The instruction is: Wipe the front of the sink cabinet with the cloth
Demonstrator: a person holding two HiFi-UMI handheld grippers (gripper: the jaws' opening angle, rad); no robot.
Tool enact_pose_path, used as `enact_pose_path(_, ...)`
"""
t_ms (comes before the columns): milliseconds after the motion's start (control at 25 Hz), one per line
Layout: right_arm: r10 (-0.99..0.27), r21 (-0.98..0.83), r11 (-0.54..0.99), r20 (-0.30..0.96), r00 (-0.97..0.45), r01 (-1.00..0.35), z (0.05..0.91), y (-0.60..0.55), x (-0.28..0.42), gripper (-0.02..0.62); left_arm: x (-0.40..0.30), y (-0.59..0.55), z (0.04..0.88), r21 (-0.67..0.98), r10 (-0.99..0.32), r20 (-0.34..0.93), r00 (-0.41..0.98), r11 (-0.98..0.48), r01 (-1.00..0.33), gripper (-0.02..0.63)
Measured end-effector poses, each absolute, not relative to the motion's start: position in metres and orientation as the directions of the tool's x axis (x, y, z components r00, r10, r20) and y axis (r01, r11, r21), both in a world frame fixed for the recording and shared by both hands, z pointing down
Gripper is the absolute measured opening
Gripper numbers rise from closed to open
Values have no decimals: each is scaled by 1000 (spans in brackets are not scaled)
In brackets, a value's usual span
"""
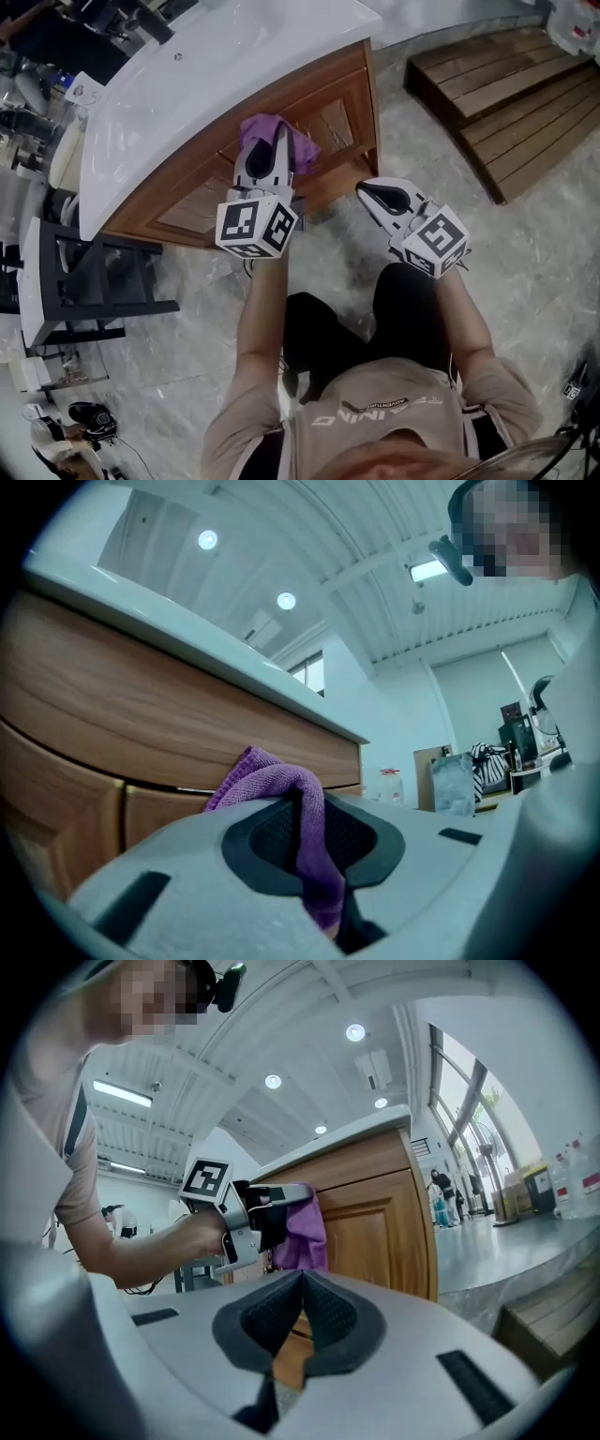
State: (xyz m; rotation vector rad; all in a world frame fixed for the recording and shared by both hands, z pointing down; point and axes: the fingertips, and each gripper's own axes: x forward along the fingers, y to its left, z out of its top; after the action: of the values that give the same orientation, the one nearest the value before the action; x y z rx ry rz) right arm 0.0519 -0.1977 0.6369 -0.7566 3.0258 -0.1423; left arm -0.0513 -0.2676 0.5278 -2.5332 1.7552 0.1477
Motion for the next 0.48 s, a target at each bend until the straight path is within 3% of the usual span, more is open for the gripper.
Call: enact_pose_path(480,-553,-63,831,30,-833,-553,635,-194,97,12,49,-315,535,28,-851,-84,519,-522,-852,37)
